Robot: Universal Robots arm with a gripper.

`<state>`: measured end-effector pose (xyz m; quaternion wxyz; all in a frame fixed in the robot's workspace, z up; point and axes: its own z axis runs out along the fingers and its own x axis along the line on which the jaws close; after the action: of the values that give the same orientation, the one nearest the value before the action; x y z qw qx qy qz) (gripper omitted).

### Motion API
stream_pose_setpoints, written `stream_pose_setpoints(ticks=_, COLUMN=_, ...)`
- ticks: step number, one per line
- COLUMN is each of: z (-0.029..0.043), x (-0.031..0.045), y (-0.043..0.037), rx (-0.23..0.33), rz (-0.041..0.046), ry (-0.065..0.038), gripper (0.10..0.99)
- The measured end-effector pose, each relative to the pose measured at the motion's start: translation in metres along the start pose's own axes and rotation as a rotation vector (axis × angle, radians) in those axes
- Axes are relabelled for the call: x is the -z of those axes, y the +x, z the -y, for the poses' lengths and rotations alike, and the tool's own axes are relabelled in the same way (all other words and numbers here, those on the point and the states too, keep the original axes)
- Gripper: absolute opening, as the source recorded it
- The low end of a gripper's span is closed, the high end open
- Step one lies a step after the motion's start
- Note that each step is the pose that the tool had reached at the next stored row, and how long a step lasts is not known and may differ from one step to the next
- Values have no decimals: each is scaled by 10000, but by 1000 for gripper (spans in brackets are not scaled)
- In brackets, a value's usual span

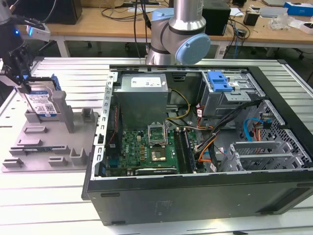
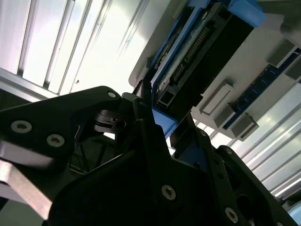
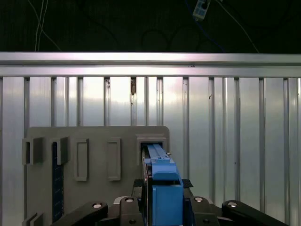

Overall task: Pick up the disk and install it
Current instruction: 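Pick up the disk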

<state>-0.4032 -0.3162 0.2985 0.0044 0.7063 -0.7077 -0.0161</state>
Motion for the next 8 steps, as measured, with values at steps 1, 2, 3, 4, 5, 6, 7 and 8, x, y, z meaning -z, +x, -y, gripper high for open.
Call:
stream_pose_setpoints(ticks=1, z=0, x=0, y=0, rx=0, rz=0, ry=0, gripper=392)
stream_pose_setpoints(ticks=2, z=0, x=0, y=0, rx=0, rz=0, ry=0, gripper=392)
stream_pose_setpoints(ticks=3, z=-1, x=0, y=2, rx=-1, rz=0, ry=0, gripper=392)
stream_pose_setpoints(ticks=4, z=0, x=0, y=9, rx=0, rz=0, ry=0, gripper=392)
stream_pose_setpoints(ticks=5, z=0, x=-1, y=14, rx=-2, rz=1, ry=1, gripper=392)
stream_pose_setpoints(ticks=6, z=0, x=-1, y=17, rx=-3, rz=1, ry=2, gripper=392)
stream_pose_setpoints(ticks=7, z=0, x=-2, y=19, rx=-4, rz=1, ry=1, gripper=392)
stream_pose_setpoints(ticks=8, z=0, x=-2, y=21, rx=-5, rz=0, ry=1, gripper=392)
